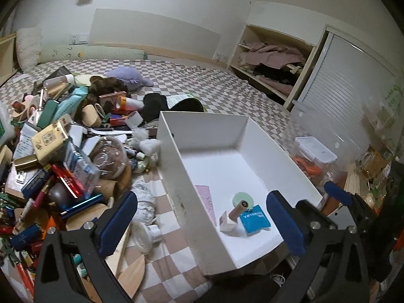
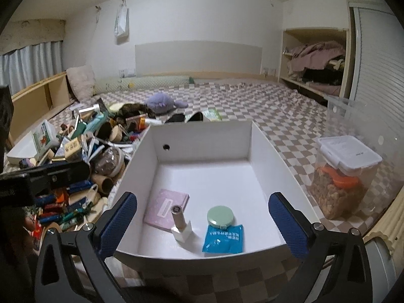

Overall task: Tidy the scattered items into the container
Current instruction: 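Move both tools back over the pile of items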

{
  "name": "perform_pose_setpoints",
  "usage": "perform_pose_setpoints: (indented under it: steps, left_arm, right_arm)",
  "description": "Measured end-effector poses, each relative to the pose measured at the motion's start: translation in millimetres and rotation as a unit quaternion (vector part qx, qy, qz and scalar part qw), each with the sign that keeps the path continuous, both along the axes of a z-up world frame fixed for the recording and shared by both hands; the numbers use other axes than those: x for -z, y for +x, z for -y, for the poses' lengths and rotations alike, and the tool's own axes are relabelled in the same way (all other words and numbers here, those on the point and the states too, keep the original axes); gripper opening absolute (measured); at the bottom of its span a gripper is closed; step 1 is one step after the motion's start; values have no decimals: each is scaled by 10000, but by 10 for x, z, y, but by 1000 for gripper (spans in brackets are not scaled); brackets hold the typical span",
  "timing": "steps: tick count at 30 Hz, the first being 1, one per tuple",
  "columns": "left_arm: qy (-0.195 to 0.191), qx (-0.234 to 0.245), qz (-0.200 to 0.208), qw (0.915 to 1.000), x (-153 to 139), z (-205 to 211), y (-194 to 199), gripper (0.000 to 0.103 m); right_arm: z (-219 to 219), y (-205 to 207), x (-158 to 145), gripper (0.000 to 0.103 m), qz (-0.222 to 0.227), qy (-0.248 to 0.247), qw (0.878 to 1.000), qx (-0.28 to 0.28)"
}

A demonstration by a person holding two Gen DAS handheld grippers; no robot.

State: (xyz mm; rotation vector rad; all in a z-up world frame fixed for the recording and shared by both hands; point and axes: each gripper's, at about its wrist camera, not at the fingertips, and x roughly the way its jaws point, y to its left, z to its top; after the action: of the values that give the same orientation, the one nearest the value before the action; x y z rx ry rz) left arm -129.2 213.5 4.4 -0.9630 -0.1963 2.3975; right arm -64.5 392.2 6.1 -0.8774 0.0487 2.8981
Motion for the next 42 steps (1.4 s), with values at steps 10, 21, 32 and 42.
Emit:
perform_pose_setpoints:
  steps: [10, 21, 32, 42]
  left_arm:
    - [-526, -560, -813, 9937, -106, 336, 53, 103]
    - [-866, -896, -1115, 9859, -144, 827, -40, 103]
    - [-897, -1375, -960, 9817, -114, 1494, -249, 103]
    - [-835, -1719, -632, 9795, 91, 2055, -547, 103]
  right_arm:
    - [97, 45, -149, 103, -817, -617, 9947, 36]
    - [623, -190, -281, 103, -874, -72, 9951, -463]
    - [1282, -597, -174, 103, -621, 142, 9921, -1081]
    - [1694, -1016, 32, 103, -110, 131, 9873, -1582]
